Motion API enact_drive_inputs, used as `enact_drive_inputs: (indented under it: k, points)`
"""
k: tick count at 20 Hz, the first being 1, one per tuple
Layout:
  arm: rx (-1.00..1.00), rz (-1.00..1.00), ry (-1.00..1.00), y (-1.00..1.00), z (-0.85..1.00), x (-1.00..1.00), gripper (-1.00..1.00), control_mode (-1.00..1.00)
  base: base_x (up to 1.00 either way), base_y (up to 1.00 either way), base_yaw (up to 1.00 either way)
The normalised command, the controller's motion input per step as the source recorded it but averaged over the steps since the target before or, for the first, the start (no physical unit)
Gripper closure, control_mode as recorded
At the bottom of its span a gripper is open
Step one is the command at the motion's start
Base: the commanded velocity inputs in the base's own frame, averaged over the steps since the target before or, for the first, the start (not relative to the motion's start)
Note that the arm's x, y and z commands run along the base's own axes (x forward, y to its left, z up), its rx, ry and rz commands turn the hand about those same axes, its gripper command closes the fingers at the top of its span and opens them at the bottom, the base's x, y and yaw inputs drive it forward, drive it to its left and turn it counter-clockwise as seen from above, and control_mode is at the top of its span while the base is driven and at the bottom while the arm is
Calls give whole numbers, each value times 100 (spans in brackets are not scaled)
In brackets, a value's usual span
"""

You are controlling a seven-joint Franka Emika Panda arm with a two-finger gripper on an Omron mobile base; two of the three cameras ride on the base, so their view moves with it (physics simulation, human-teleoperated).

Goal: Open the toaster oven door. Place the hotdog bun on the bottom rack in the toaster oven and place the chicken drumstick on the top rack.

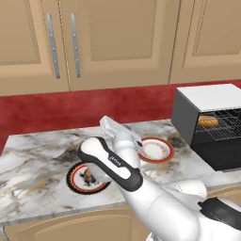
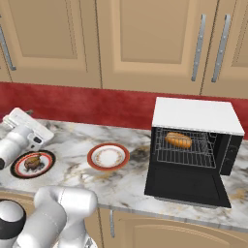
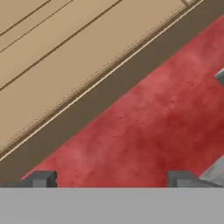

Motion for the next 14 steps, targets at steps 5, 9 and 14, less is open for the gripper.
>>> enact_drive_inputs:
  k: [5, 9, 14]
  points:
    - [59, -2, 21, 27, 40, -35, -100, -100, 0, 0, 0]
    - [51, 5, 26, 26, 45, -36, -100, -100, 0, 0, 0]
    - [42, 8, 33, 22, 48, -42, -100, -100, 0, 0, 0]
